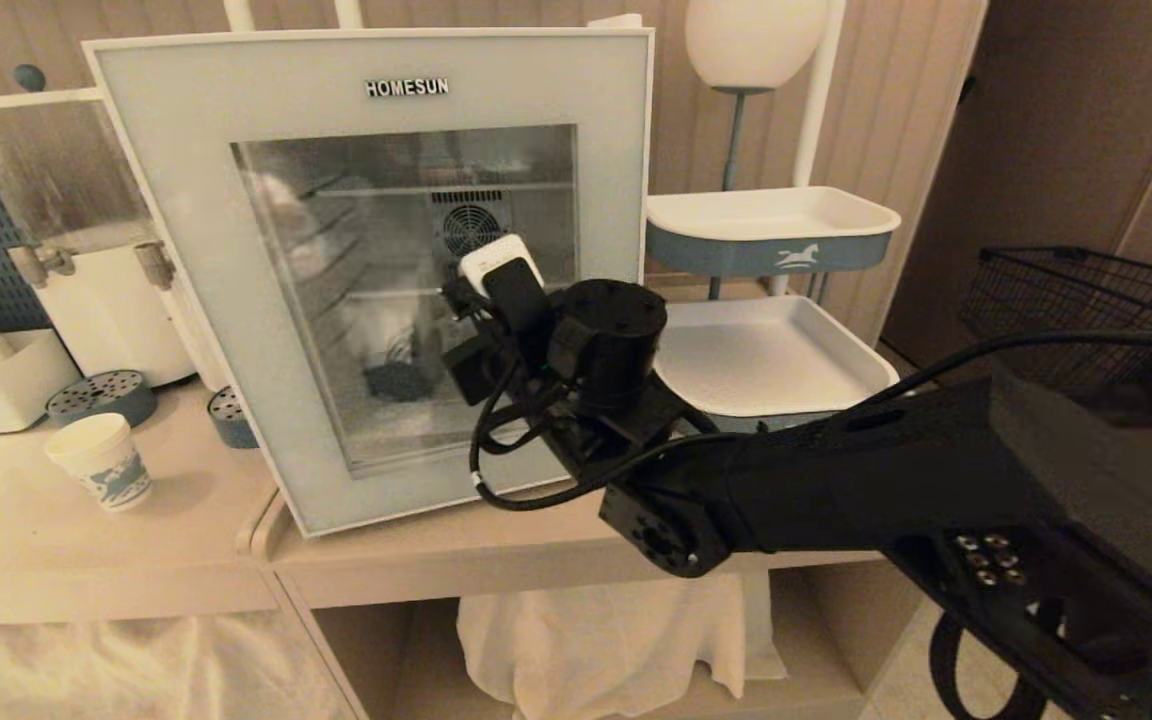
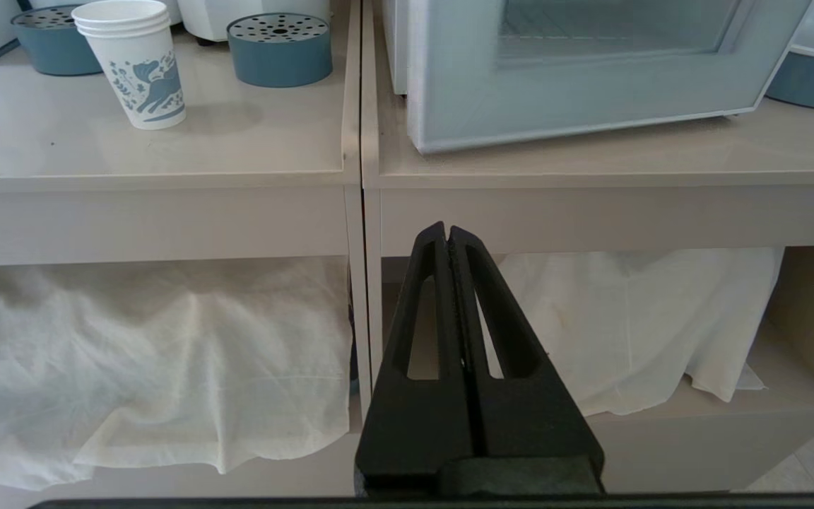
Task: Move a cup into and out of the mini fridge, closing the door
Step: Close the freezer door
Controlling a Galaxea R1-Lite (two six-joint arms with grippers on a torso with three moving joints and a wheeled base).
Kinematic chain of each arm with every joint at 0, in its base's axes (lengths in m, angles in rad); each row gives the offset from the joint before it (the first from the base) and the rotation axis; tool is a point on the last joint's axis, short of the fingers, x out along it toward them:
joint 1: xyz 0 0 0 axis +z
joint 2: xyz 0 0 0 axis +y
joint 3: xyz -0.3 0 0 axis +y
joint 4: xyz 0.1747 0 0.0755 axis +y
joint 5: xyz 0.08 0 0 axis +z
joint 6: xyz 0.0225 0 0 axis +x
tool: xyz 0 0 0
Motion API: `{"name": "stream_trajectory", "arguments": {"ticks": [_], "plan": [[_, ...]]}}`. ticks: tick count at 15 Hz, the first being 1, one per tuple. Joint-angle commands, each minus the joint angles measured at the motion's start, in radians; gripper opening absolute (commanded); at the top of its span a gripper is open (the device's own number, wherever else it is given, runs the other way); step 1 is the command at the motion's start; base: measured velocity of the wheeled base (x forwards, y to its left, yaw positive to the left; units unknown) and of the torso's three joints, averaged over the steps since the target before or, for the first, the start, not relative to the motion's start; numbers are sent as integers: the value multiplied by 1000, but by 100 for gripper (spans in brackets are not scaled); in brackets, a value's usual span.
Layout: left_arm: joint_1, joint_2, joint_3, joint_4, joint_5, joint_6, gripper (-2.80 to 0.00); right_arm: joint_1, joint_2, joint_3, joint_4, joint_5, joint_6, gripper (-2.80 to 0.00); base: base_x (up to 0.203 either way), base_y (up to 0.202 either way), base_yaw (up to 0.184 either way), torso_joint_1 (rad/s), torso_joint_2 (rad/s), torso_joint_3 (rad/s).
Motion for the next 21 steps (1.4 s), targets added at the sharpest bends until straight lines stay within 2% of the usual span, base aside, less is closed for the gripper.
{"name": "stream_trajectory", "arguments": {"ticks": [1, 3, 4, 5, 8, 13, 21], "plan": [[0, 1, 2, 0, 0, -1, -280, -7, 43, -5, -15, -22, 7, -280, 0, 0, 0, 0, 0, 0], [0, 1, 2, 0, 0, -1, -280, -11, 30, 14, -28, -37, 13, -280, 0, 0, 0, 0, 0, 0], [0, 1, 2, 0, 0, -1, -280, -18, 11, 69, -41, -53, 19, -280, 0, 0, 0, 0, 0, 0], [0, 1, 2, 0, 0, -1, -280, -35, -13, 109, -50, -62, 26, -280, 0, 0, 0, 0, 0, 0], [0, 1, 2, 0, 0, -1, -280, -99, -24, 117, -50, -68, 51, -280, 0, 0, 0, 0, 0, 0], [0, 1, 2, 0, 0, -1, -280, -205, 31, 46, -4, -62, 118, -280, 0, 0, 0, 0, 0, 0], [0, 1, 2, 0, 0, -2, -280, -221, 132, -48, 33, -57, 133, -280, 0, 0, 0, 0, 0, 0]]}}
